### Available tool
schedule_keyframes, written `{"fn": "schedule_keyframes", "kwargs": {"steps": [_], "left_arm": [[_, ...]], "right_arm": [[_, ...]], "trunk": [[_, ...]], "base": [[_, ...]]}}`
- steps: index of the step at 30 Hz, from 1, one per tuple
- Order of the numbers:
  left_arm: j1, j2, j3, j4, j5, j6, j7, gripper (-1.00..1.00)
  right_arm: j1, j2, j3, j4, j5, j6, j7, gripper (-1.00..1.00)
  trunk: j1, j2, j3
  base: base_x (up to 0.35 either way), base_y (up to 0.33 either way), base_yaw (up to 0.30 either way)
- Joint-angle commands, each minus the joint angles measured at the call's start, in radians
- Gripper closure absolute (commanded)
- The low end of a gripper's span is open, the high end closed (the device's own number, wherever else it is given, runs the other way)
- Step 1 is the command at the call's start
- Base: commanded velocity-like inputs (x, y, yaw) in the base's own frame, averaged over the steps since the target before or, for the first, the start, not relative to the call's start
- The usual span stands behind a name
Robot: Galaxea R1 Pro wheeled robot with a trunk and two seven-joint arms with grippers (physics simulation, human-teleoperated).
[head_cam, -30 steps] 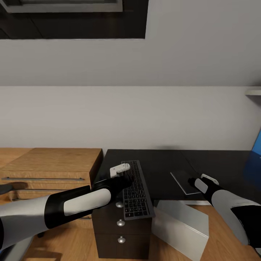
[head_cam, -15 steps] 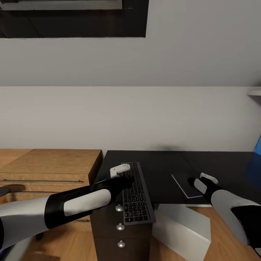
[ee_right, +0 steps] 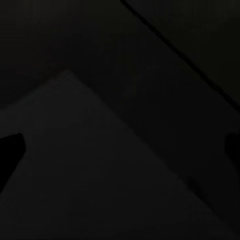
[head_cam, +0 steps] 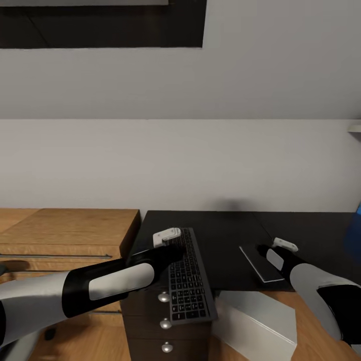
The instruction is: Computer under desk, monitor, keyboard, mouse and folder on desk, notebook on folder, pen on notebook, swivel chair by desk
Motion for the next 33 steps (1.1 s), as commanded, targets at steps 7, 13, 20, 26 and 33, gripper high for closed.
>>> {"fn": "schedule_keyframes", "kwargs": {"steps": [7, 13, 20, 26, 33], "left_arm": [[-0.002, -0.001, -0.003, -0.001, 0.005, -0.007, 0.001, -1.0], [-0.002, -0.002, -0.011, -0.001, 0.004, -0.007, 0.001, -1.0], [-0.002, -0.002, -0.011, -0.002, 0.004, -0.007, 0.001, -1.0], [-0.002, -0.001, -0.01, -0.004, 0.003, -0.007, 0.001, -1.0], [-0.002, -0.001, -0.009, -0.004, 0.003, -0.007, 0.001, -1.0]], "right_arm": [[0.0, 0.0, 0.007, -0.002, 0.005, 0.006, 0.065, -1.0], [0.003, -0.001, 0.005, -0.001, 0.064, -0.026, 0.091, -1.0], [0.004, 0.0, 0.006, 0.0, 0.074, -0.041, 0.092, -1.0], [0.006, 0.002, 0.008, 0.0, 0.075, -0.042, 0.091, -1.0], [0.007, 0.002, 0.008, 0.0, 0.075, -0.038, 0.089, -1.0]], "trunk": [[0.0, -0.001, -0.001], [0.0, -0.001, -0.001], [0.0, -0.001, -0.001], [0.0, -0.001, -0.001], [0.0, -0.001, -0.001]], "base": [[0.119, 0.0, 0.0], [0.115, 0.0, 0.0], [0.143, 0.0, 0.0], [0.026, 0.0, 0.0], [0.173, 0.0, 0.0]]}}
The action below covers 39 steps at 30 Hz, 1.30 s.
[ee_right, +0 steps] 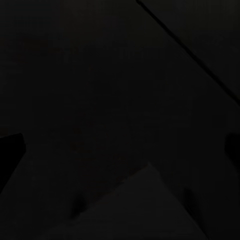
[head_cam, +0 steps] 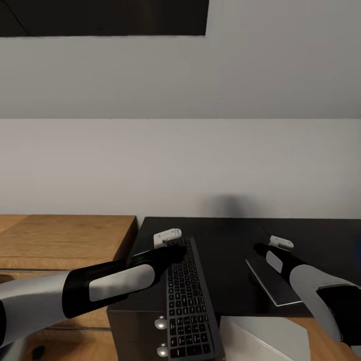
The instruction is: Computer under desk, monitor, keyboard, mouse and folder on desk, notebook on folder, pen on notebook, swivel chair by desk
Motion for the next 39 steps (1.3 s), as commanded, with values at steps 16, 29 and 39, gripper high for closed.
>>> {"fn": "schedule_keyframes", "kwargs": {"steps": [16, 29, 39], "left_arm": [[-0.002, 0.0, 0.007, -0.001, 0.007, -0.012, 0.003, -1.0], [-0.002, -0.001, 0.006, -0.001, 0.006, -0.012, 0.004, -1.0], [-0.002, -0.003, 0.006, -0.001, 0.004, -0.012, 0.004, -1.0]], "right_arm": [[0.0, 0.0, 0.01, -0.004, -0.007, 0.032, -0.007, -1.0], [0.0, 0.0, 0.01, -0.006, -0.005, 0.055, -0.009, -1.0], [0.0, 0.0, 0.009, -0.008, -0.005, 0.068, -0.009, -1.0]], "trunk": [[0.02, -0.036, -0.017], [0.069, -0.127, -0.058], [0.092, -0.169, -0.076]], "base": [[0.064, 0.0, 0.0], [0.0, 0.0, 0.0], [0.0, 0.0, 0.0]]}}
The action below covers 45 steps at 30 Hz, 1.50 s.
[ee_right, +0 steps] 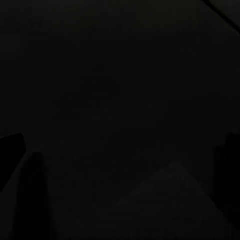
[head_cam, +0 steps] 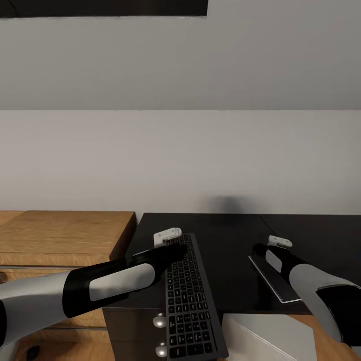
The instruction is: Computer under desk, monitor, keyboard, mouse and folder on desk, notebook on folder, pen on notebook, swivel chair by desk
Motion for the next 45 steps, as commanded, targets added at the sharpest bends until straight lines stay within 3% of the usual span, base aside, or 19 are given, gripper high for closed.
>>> {"fn": "schedule_keyframes", "kwargs": {"steps": [1, 25, 45], "left_arm": [[-0.002, 0.0, -0.002, -0.001, 0.005, -0.008, 0.001, -1.0], [-0.002, 0.003, -0.002, -0.001, 0.006, -0.005, -0.001, -1.0], [-0.002, 0.002, -0.003, -0.001, 0.006, -0.003, -0.002, -1.0]], "right_arm": [[0.001, 0.0, -0.015, 0.01, -0.026, 0.011, -0.002, -1.0], [0.001, -0.002, -0.016, 0.009, -0.025, 0.014, -0.002, -1.0], [0.001, -0.002, -0.016, 0.009, -0.025, 0.014, -0.003, -1.0]], "trunk": [[0.0, 0.0, -0.001], [0.0, 0.0, -0.001], [0.0, 0.0, -0.001]], "base": [[0.0, 0.0, 0.0], [-0.003, 0.0, 0.0], [-0.128, 0.0, 0.0]]}}
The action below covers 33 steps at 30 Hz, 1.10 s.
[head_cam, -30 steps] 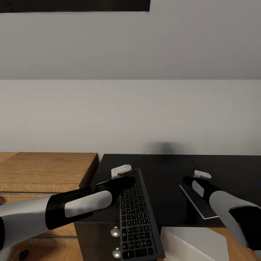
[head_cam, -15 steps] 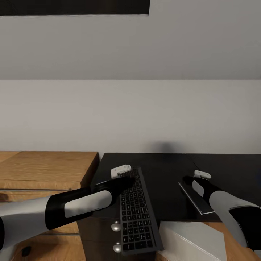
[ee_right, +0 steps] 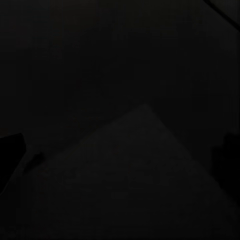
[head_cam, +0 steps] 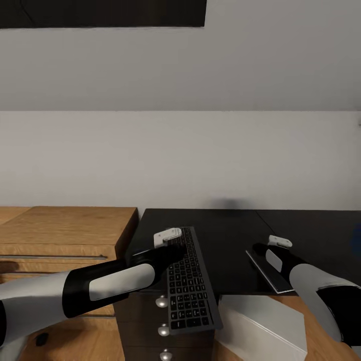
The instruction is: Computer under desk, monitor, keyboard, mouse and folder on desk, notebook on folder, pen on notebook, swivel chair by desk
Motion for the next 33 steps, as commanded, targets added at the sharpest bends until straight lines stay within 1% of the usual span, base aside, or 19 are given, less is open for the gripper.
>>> {"fn": "schedule_keyframes", "kwargs": {"steps": [1, 10, 24, 30, 33], "left_arm": [[-0.002, 0.0, -0.002, -0.001, 0.005, -0.007, 0.002, -1.0], [-0.002, -0.001, -0.005, -0.001, 0.005, -0.007, 0.002, -1.0], [-0.002, -0.001, -0.007, -0.001, 0.005, -0.007, 0.002, -1.0], [-0.002, -0.001, -0.006, -0.001, 0.005, -0.007, 0.002, -1.0], [-0.001, -0.001, -0.006, -0.001, 0.005, -0.007, 0.002, -1.0]], "right_arm": [[0.001, -0.001, -0.007, 0.014, -0.019, 0.01, -0.006, -1.0], [0.001, -0.001, -0.007, 0.013, -0.019, 0.01, -0.006, -1.0], [0.001, -0.001, -0.007, 0.014, -0.019, 0.01, -0.007, -1.0], [0.001, -0.001, -0.007, 0.014, -0.019, 0.01, -0.007, -1.0], [0.001, -0.001, -0.007, 0.014, -0.019, 0.01, -0.007, -1.0]], "trunk": [[0.0, 0.0, -0.001], [0.0, 0.0, -0.001], [0.0, 0.0, -0.001], [0.0, 0.0, -0.001], [0.0, 0.0, -0.001]], "base": [[-0.013, 0.0, 0.0], [-0.136, 0.0, 0.0], [-0.025, 0.0, 0.0], [-0.161, 0.0, 0.0], [-0.037, 0.0, 0.0]]}}
